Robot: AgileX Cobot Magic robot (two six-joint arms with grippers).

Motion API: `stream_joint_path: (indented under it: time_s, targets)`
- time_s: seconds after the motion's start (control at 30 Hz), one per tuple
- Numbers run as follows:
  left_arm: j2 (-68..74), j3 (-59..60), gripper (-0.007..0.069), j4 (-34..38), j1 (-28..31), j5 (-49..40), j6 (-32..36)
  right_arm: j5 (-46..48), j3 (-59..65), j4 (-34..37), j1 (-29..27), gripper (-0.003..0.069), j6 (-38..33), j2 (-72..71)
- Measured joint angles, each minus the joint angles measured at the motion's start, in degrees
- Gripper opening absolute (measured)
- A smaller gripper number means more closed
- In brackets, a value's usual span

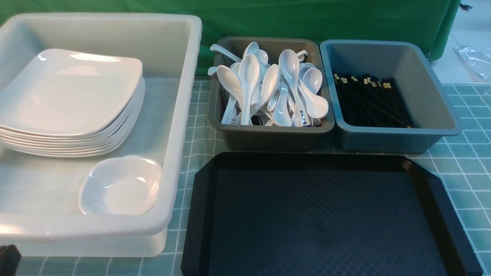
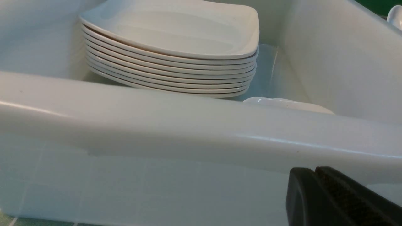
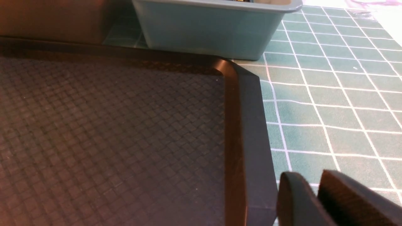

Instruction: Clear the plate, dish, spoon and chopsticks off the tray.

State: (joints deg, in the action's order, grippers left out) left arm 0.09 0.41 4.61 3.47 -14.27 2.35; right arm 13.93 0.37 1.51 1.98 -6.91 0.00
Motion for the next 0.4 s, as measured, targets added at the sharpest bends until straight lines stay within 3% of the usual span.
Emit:
stream_joint_path:
  time_s: [0.4]
  targets:
    - [0.0, 0.0, 0.001, 0.0, 0.0, 0.0, 0.0, 0.0, 0.0, 0.0, 0.0, 0.0192, 0.0, 0.0]
